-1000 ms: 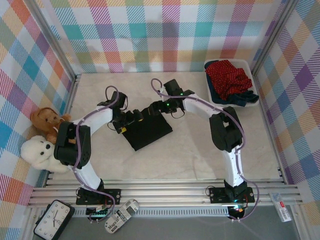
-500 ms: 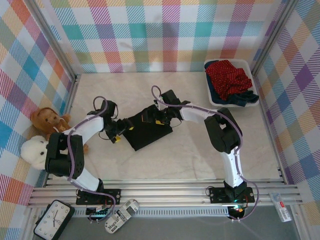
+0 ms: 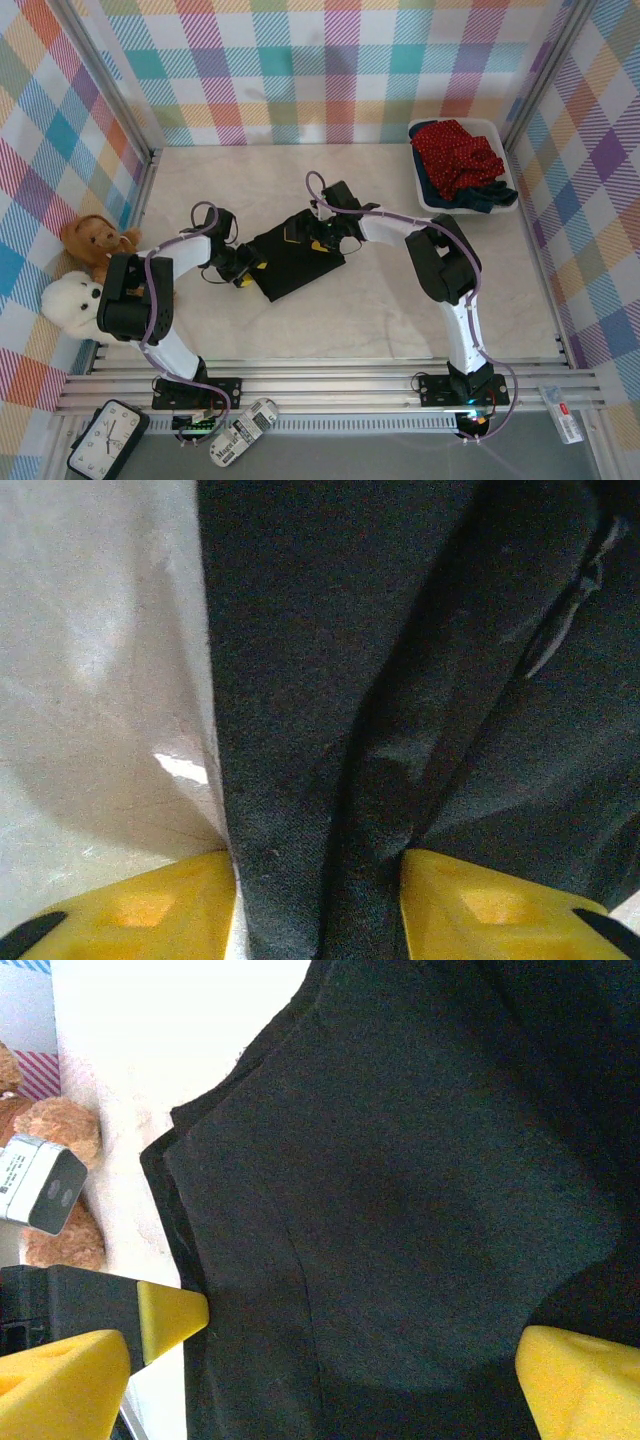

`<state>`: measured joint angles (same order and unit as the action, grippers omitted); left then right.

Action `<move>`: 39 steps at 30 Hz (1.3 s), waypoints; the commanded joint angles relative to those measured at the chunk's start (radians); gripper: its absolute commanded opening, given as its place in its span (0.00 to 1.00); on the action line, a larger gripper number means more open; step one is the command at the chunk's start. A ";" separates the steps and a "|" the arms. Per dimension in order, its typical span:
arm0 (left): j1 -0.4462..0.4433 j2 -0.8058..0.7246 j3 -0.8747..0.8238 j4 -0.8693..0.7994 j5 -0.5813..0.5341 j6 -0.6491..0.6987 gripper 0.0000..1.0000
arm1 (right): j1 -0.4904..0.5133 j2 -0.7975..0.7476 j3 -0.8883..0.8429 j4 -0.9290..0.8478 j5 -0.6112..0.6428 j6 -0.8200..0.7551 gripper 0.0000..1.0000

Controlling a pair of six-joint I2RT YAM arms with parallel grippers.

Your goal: Fold and stack the skirts

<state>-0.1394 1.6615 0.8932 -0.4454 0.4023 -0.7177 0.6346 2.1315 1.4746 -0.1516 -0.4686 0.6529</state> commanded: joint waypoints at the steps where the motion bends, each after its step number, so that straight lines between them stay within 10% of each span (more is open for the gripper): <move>1: -0.003 0.036 -0.010 0.072 0.021 0.015 0.39 | -0.003 0.018 -0.026 0.006 0.016 0.023 0.99; 10: -0.005 0.064 0.039 0.100 0.003 0.067 0.15 | -0.007 -0.052 -0.039 0.039 0.032 0.016 0.99; 16: -0.005 0.081 0.218 -0.166 -0.234 0.230 0.03 | -0.039 -0.167 -0.085 0.057 0.074 0.022 0.99; 31: 0.036 0.443 0.886 -0.566 -0.954 0.642 0.00 | -0.216 -0.524 -0.265 -0.100 0.332 -0.041 0.99; 39: 0.155 0.654 1.242 -0.661 -0.927 0.684 0.00 | -0.250 -0.587 -0.286 -0.146 0.367 -0.050 0.99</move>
<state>-0.0242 2.2646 2.0426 -1.0161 -0.4805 -0.0738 0.3954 1.5799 1.1965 -0.2623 -0.1299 0.6239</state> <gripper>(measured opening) 0.047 0.990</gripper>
